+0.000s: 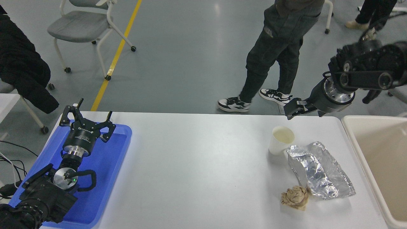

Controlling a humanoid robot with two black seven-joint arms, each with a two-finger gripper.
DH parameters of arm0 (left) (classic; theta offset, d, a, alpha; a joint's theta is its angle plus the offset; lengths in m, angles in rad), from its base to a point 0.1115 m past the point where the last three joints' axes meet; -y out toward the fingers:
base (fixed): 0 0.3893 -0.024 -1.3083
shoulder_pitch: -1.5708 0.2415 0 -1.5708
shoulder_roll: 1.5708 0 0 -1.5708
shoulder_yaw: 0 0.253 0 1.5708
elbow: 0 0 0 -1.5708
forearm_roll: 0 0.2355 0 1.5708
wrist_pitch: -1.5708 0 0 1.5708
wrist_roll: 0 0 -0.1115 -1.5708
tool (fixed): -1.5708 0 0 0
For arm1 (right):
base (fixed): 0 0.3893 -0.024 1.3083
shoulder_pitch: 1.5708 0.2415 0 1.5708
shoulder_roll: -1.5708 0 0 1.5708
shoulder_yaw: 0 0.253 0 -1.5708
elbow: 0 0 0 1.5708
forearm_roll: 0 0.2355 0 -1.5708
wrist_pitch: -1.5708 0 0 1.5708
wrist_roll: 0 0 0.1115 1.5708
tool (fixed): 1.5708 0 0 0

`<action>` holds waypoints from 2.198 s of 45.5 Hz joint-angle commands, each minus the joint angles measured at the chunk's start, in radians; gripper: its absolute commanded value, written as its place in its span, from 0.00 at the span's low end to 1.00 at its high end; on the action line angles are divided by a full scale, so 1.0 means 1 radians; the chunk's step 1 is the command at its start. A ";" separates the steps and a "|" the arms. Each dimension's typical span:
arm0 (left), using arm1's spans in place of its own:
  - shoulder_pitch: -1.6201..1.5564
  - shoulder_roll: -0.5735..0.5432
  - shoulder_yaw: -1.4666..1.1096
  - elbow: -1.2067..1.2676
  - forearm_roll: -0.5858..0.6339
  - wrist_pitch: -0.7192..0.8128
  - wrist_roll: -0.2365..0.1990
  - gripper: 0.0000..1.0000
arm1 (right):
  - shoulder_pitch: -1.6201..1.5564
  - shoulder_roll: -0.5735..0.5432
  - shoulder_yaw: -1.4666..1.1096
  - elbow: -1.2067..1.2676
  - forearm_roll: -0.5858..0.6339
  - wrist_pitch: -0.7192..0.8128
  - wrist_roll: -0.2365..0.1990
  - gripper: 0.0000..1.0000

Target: Pick up paper cup place in dustbin

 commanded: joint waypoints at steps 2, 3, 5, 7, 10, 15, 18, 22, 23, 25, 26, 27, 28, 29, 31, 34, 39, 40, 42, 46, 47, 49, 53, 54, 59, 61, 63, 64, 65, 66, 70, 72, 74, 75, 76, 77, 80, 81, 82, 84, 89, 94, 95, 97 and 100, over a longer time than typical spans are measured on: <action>-0.001 0.000 0.000 0.002 0.000 0.000 0.000 1.00 | -0.264 0.020 0.098 -0.195 -0.089 -0.135 -0.001 1.00; 0.001 0.000 0.000 -0.001 0.000 0.000 0.000 1.00 | -0.276 0.021 0.109 -0.205 -0.094 -0.144 -0.001 1.00; 0.001 0.000 0.000 0.002 0.000 0.000 0.000 1.00 | -0.302 0.029 0.129 -0.220 -0.095 -0.161 -0.001 1.00; 0.001 0.000 0.000 -0.001 0.000 0.000 -0.002 1.00 | -0.330 0.037 0.144 -0.241 -0.097 -0.176 -0.001 1.00; 0.001 0.000 0.000 -0.001 0.000 0.000 -0.002 1.00 | -0.376 0.057 0.160 -0.284 -0.097 -0.196 -0.004 1.00; 0.001 0.000 0.000 0.002 0.000 0.000 0.000 1.00 | -0.422 0.061 0.161 -0.330 -0.097 -0.210 -0.004 1.00; 0.001 0.000 0.000 0.002 0.000 0.000 0.000 1.00 | -0.453 0.069 0.163 -0.360 -0.098 -0.219 -0.004 1.00; 0.001 0.001 0.000 -0.001 0.000 0.000 0.000 1.00 | -0.484 0.077 0.168 -0.386 -0.098 -0.232 -0.004 1.00; 0.001 0.001 0.000 0.002 0.000 0.000 -0.002 1.00 | -0.491 0.077 0.171 -0.392 -0.098 -0.233 -0.004 1.00; 0.001 0.001 0.002 -0.001 0.000 0.000 -0.002 1.00 | -0.507 0.078 0.178 -0.403 -0.098 -0.235 -0.004 1.00; 0.001 0.001 0.000 0.002 0.000 0.000 -0.002 1.00 | -0.513 0.078 0.181 -0.407 -0.098 -0.235 -0.004 1.00; 0.001 0.001 0.000 -0.001 0.000 0.000 -0.002 1.00 | -0.517 0.080 0.184 -0.410 -0.101 -0.235 -0.004 1.00; 0.001 0.001 0.000 0.002 0.000 0.000 -0.002 1.00 | -0.522 0.081 0.184 -0.413 -0.103 -0.235 -0.004 1.00; 0.001 0.001 0.000 -0.001 0.000 0.000 -0.002 1.00 | -0.527 0.083 0.184 -0.415 -0.107 -0.236 -0.004 1.00; 0.001 0.001 0.000 0.002 0.000 0.000 -0.002 1.00 | -0.536 0.083 0.186 -0.421 -0.114 -0.239 -0.004 0.99; 0.001 0.001 0.000 0.002 0.000 0.000 -0.002 1.00 | -0.550 0.083 0.194 -0.436 -0.115 -0.242 -0.004 0.98; 0.001 0.001 0.000 0.002 -0.002 0.000 -0.002 1.00 | -0.570 0.083 0.209 -0.442 -0.115 -0.242 -0.006 0.81; 0.001 0.001 0.000 0.002 0.000 0.000 -0.002 1.00 | -0.570 0.083 0.212 -0.442 -0.115 -0.242 -0.006 0.72; 0.001 0.001 0.000 0.002 0.000 0.000 -0.002 1.00 | -0.571 0.083 0.218 -0.442 -0.115 -0.242 -0.006 0.56; 0.001 0.001 0.002 0.002 0.000 0.000 -0.002 1.00 | -0.570 0.083 0.221 -0.442 -0.115 -0.242 -0.009 0.39; 0.001 0.001 0.000 0.002 0.000 0.000 -0.002 1.00 | -0.570 0.081 0.221 -0.444 -0.115 -0.242 -0.012 0.38; 0.001 0.001 0.000 0.002 -0.002 0.000 -0.002 1.00 | -0.566 0.080 0.221 -0.442 -0.112 -0.242 -0.015 0.32; 0.001 0.001 0.002 0.002 0.000 0.000 -0.002 1.00 | -0.560 0.078 0.221 -0.442 -0.112 -0.241 -0.014 0.00; 0.001 0.001 0.000 -0.001 0.000 0.000 -0.002 1.00 | -0.559 0.080 0.221 -0.441 -0.112 -0.239 -0.014 0.00; 0.001 0.001 0.002 0.002 -0.002 0.000 -0.002 1.00 | -0.551 0.083 0.221 -0.435 -0.112 -0.235 -0.014 0.00; 0.001 0.001 0.002 0.002 0.000 0.000 -0.002 1.00 | -0.545 0.083 0.221 -0.432 -0.112 -0.233 -0.014 0.00; 0.001 0.001 0.002 -0.001 0.000 0.000 -0.002 1.00 | -0.534 0.081 0.220 -0.426 -0.112 -0.224 -0.012 0.00; 0.001 0.001 0.000 0.002 0.000 0.000 -0.002 1.00 | -0.528 0.080 0.215 -0.421 -0.112 -0.220 -0.012 0.00; 0.001 0.001 0.002 0.002 0.000 0.000 -0.002 1.00 | -0.521 0.080 0.212 -0.415 -0.112 -0.215 -0.012 0.00; 0.001 0.001 0.000 0.002 0.000 0.000 -0.002 1.00 | -0.513 0.077 0.209 -0.410 -0.112 -0.210 -0.011 0.00; 0.001 0.001 0.000 0.002 0.000 0.000 -0.002 1.00 | -0.473 0.071 0.206 -0.386 -0.112 -0.178 -0.009 0.00; 0.001 0.001 0.002 0.002 0.000 0.000 -0.002 1.00 | -0.445 0.063 0.206 -0.367 -0.112 -0.161 -0.009 0.00; 0.001 0.001 0.000 0.002 0.000 0.000 -0.002 1.00 | -0.410 0.049 0.206 -0.340 -0.112 -0.146 -0.009 0.00; 0.001 0.001 0.000 0.002 0.000 0.000 -0.002 1.00 | -0.390 0.041 0.206 -0.323 -0.112 -0.138 -0.009 0.00; 0.001 0.001 0.002 0.002 0.000 0.000 -0.002 1.00 | -0.369 0.037 0.206 -0.306 -0.111 -0.132 -0.009 0.00; 0.001 0.001 0.000 -0.001 0.000 0.000 -0.002 1.00 | -0.344 0.031 0.204 -0.288 -0.111 -0.123 -0.009 0.00; 0.001 0.001 0.002 -0.001 0.000 0.000 0.000 1.00 | -0.261 0.014 0.198 -0.223 -0.108 -0.085 -0.009 0.00; 0.001 0.001 0.000 -0.001 0.000 0.000 -0.002 1.00 | -0.232 0.006 0.195 -0.205 -0.108 -0.071 -0.011 0.00; 0.001 0.001 0.000 0.002 0.000 0.000 0.000 1.00 | -0.205 -0.001 0.191 -0.183 -0.105 -0.057 -0.011 0.00; 0.001 0.001 0.000 -0.001 0.000 0.000 -0.002 1.00 | -0.142 -0.017 0.177 -0.139 -0.103 -0.029 -0.011 0.00; 0.001 0.001 0.002 -0.001 0.000 0.000 0.000 1.00 | 0.031 -0.055 0.123 -0.021 -0.094 0.032 -0.011 0.00; 0.002 0.001 0.000 -0.001 0.000 0.000 0.000 1.00 | 0.262 -0.118 0.068 0.140 -0.091 0.098 -0.015 0.00; 0.002 0.003 0.000 0.002 0.000 0.000 0.000 1.00 | 0.295 -0.124 0.057 0.159 -0.091 0.116 -0.015 0.00; 0.002 0.001 0.000 0.002 0.000 0.000 0.000 1.00 | 0.367 -0.129 0.033 0.186 -0.089 0.165 -0.015 0.00; 0.002 0.003 0.000 -0.001 0.000 0.000 0.000 1.00 | 0.450 -0.129 0.000 0.200 -0.082 0.237 -0.015 0.00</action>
